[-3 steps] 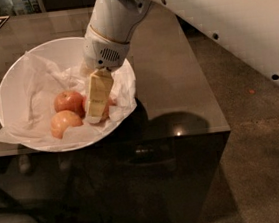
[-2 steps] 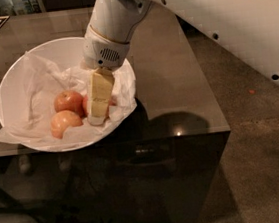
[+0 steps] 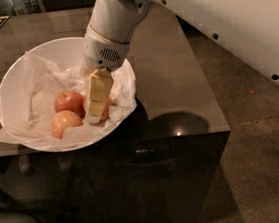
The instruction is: Pick apple from white bowl
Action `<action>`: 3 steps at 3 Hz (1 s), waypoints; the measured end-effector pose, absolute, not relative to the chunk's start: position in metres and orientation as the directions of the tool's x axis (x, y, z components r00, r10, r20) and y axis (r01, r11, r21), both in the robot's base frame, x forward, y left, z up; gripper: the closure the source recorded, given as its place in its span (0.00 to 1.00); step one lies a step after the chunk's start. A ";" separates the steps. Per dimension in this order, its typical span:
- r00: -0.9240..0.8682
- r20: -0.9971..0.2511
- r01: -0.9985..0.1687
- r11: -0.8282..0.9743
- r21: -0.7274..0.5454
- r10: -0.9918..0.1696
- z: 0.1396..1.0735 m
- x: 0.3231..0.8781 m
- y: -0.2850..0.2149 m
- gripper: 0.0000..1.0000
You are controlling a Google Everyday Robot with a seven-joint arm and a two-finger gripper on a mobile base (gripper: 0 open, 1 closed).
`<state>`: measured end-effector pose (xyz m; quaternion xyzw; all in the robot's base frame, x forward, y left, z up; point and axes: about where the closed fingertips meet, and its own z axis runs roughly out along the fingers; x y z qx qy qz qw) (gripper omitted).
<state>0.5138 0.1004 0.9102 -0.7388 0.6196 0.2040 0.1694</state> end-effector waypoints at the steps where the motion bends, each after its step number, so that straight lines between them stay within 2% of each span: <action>1: 0.149 -0.511 -0.985 -0.175 0.003 -0.846 0.910 0.514 0.100 0.03; 3: 0.147 -0.511 -0.985 -0.173 0.003 -0.847 0.909 0.514 0.101 0.11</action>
Offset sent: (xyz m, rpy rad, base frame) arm 0.0000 0.0000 0.0000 0.0000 0.0000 0.0000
